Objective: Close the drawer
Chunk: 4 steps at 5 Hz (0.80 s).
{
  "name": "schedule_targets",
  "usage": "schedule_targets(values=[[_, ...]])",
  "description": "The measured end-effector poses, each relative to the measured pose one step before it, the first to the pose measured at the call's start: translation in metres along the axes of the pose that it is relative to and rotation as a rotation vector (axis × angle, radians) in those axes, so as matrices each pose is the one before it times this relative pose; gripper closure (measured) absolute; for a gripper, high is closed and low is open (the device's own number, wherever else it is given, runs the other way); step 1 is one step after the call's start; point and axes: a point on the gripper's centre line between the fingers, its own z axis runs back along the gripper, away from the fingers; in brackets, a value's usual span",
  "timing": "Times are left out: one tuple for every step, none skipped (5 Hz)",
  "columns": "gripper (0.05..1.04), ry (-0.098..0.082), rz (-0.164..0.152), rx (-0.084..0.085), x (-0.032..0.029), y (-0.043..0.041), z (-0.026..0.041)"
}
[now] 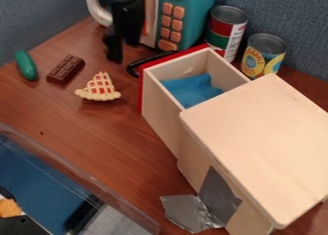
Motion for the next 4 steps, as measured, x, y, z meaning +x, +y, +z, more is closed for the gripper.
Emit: schedule_targets(values=[[0.085, -0.0331, -0.0466, -0.0386, 0.02619, -0.01366, -0.01379], [0.085, -0.0300, -0.0359, 0.0210, 0.01926, -0.00961, 0.01382], [0.085, -0.0347, -0.0274, 0.0156, 0.01621, -0.00646, 0.01226], [0.085, -0.0637, -0.0252, 0.0274, 0.01585, -0.00760, 0.01416]])
